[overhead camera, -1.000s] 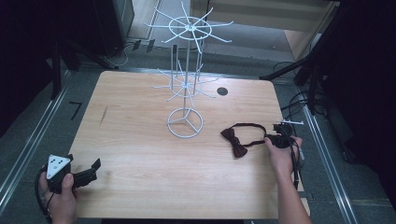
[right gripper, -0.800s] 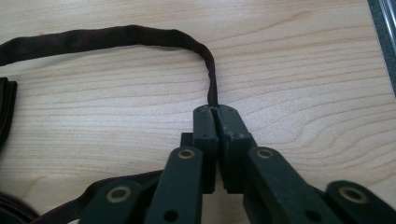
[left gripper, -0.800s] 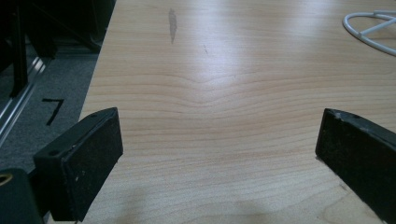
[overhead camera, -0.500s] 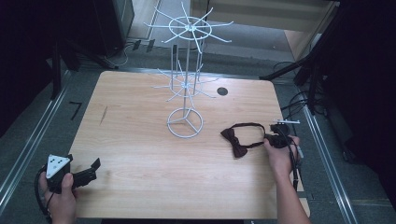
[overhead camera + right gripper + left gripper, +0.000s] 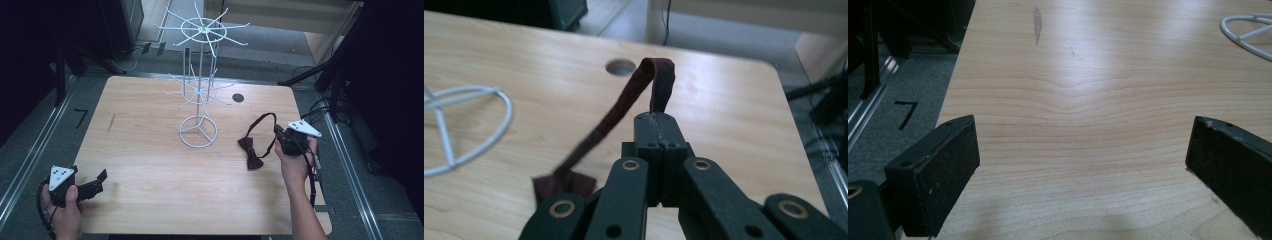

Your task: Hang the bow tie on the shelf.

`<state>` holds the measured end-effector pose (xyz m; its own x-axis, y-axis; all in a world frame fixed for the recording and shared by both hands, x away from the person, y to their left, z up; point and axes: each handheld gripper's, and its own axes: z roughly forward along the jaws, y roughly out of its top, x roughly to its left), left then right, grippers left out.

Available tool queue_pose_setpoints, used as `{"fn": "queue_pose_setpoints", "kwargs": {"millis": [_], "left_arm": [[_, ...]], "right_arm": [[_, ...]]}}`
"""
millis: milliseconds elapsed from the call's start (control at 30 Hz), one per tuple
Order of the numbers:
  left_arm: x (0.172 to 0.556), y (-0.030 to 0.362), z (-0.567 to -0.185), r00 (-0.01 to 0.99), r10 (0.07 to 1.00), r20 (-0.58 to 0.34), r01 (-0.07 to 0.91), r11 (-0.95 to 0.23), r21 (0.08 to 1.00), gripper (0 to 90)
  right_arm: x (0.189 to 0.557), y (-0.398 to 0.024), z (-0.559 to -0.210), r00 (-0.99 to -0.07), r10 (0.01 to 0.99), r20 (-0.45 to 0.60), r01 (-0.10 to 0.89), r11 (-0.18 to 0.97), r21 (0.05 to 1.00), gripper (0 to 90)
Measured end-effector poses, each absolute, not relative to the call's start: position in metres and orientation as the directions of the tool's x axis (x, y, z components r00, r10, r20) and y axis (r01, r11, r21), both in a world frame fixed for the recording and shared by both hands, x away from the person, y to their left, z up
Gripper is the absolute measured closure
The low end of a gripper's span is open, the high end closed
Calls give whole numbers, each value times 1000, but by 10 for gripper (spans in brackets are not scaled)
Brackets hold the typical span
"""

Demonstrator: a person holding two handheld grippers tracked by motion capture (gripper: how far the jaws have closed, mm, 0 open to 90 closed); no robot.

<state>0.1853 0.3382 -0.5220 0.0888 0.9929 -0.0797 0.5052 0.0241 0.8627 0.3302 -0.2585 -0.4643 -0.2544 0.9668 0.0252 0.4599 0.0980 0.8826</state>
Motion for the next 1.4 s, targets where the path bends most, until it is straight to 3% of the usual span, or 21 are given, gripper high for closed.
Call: {"fn": "queue_pose_setpoints", "kwargs": {"millis": [500, 1400], "left_arm": [[185, 339, -522, 93, 992, -81, 507, 23, 862, 14], [186, 339, -522, 97, 991, -87, 508, 26, 861, 14]], "right_arm": [[312, -216, -407, -373, 928, 9, 267, 98, 959, 900], [304, -172, -374, -481, 877, 17, 188, 85, 978, 900]]}}
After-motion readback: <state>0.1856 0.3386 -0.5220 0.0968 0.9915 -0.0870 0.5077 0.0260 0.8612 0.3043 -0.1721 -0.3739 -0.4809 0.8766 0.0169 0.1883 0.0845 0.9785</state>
